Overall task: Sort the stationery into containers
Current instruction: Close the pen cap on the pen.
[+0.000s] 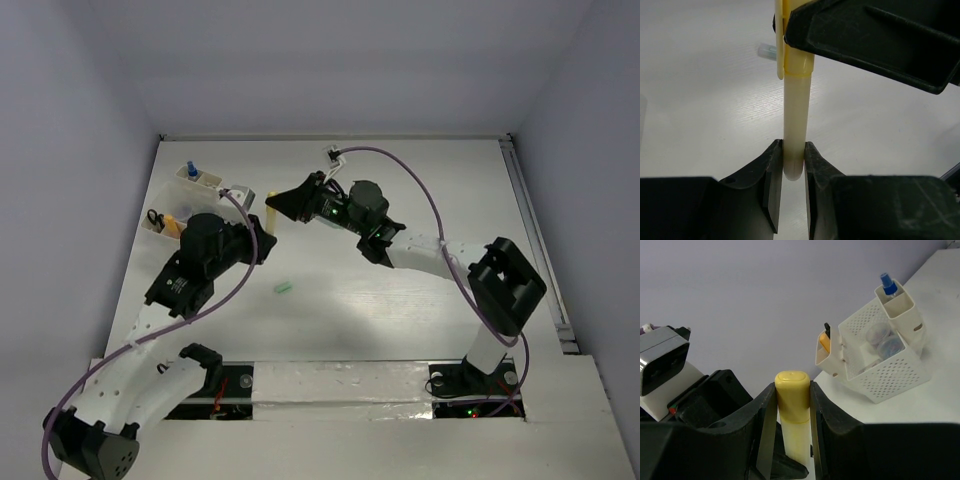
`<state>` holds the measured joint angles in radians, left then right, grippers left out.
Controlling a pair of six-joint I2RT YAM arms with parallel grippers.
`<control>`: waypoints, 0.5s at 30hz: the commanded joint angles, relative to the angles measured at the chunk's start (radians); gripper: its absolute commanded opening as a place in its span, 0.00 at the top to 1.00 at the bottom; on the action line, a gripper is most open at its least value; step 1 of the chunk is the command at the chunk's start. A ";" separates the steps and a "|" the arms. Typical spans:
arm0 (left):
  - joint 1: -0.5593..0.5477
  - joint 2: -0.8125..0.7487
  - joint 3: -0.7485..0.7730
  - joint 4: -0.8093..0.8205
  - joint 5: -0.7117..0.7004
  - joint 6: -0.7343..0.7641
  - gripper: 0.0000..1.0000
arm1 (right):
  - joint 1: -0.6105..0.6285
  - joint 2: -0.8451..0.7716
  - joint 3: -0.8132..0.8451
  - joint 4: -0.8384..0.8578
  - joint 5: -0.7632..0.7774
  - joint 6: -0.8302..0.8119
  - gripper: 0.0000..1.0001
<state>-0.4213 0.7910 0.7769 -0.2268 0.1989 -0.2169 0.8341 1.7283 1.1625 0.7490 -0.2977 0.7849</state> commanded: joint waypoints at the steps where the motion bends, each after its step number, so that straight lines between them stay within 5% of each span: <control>1: 0.023 -0.029 0.085 0.228 -0.183 -0.013 1.00 | 0.046 0.022 -0.026 -0.022 -0.296 0.132 1.00; 15: 0.013 -0.065 0.151 0.221 -0.236 -0.099 1.00 | 0.190 -0.079 -0.052 -0.361 0.110 -0.114 1.00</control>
<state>-0.4335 0.7368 0.8162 -0.3027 0.1562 -0.2493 0.9104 1.6447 1.1568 0.6167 -0.1036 0.7338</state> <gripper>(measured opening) 0.153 0.345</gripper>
